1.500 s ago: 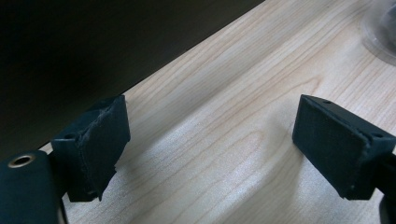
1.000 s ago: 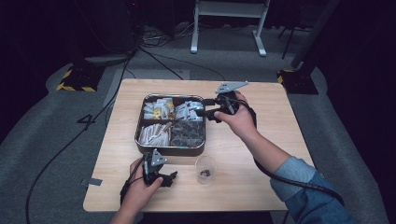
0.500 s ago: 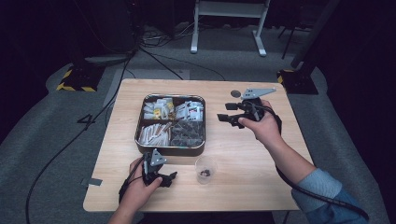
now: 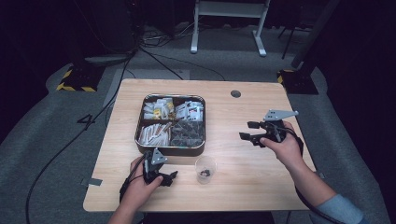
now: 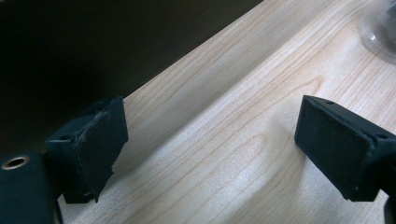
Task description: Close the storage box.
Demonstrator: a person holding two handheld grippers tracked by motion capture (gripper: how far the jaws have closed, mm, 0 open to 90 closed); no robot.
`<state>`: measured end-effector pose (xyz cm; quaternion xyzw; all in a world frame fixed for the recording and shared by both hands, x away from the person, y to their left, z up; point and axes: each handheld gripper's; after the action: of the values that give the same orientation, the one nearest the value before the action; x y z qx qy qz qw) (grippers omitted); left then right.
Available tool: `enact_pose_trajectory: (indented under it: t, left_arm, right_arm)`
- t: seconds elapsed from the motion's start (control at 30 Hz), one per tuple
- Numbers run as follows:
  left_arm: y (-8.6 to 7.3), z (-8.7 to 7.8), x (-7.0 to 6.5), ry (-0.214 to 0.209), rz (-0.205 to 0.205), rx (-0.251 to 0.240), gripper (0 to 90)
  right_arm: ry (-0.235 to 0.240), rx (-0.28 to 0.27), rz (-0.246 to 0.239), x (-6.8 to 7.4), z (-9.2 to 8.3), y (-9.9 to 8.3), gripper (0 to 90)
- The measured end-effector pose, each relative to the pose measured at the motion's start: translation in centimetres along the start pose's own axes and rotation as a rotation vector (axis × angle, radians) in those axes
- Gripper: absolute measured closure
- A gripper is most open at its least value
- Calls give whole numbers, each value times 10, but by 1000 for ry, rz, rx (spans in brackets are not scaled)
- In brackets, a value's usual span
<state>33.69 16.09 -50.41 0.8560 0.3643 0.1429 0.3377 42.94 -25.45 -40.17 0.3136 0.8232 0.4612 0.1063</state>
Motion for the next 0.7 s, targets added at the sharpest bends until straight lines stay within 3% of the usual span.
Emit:
enact_pose_trajectory:
  t: [0.13,0.3,0.4,0.5,0.7]
  left_arm:
    - [0,0,0,0,1,0,100]
    - [0,0,0,0,0,0,100]
    - [0,0,0,0,2,0,100]
    - [0,0,0,1,2,1,100]
    - [0,0,0,1,2,1,100]
  right_arm:
    - [-33,1,-3,-2,-8,-27,340]
    - [-53,-7,56,-4,-10,-67,343]
    - [-59,45,68,-3,-7,-87,342]
    - [-64,65,82,-2,-6,-100,342]
    - [-108,114,25,4,-3,-108,342]
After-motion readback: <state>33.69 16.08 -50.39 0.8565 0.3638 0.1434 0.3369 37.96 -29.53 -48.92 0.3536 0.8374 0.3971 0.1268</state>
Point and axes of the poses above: each handheld gripper's, and its own axes: z roughly forward along the jaws, y roughly out of its top, x roughly to its left, and after that the axes turned 2 degrees about z, right-handed
